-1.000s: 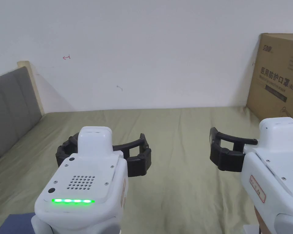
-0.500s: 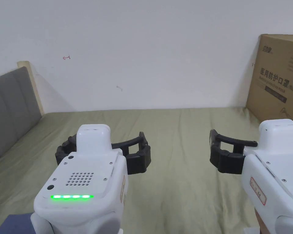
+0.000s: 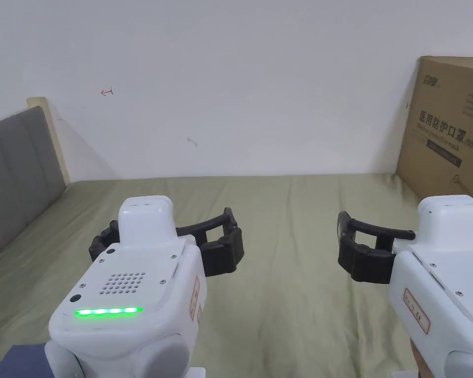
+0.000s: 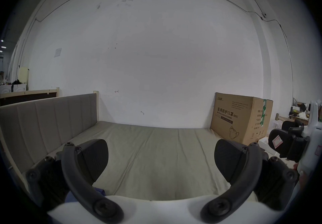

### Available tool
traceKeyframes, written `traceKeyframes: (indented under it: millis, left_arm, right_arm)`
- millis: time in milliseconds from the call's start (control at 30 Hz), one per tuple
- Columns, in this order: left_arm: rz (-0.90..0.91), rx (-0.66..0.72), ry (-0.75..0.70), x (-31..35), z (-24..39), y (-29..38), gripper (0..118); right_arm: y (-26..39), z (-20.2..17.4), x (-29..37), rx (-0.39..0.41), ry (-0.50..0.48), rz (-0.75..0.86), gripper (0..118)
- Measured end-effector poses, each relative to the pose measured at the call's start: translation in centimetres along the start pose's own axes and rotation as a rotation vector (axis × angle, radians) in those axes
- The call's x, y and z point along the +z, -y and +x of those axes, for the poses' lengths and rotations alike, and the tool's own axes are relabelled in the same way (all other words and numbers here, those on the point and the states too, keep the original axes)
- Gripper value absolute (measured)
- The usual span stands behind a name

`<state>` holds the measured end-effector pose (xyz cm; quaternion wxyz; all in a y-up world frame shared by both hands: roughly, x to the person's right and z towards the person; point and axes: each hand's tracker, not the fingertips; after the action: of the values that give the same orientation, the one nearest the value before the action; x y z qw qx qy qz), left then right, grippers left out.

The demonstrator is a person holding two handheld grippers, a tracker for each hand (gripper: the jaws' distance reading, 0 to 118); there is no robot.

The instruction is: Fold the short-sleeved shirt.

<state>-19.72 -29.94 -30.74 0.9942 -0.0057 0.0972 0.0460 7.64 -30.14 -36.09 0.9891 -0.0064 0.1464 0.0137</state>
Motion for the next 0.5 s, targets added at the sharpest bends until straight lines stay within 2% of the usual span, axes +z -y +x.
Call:
traceKeyframes:
  millis: [500]
  left_arm:
    - [-0.049,0.077,-0.037,-0.63,-0.53,-0.34,118]
  right_arm:
    - [0.1,-0.21,-0.26,0.008,-0.021,-0.024,118]
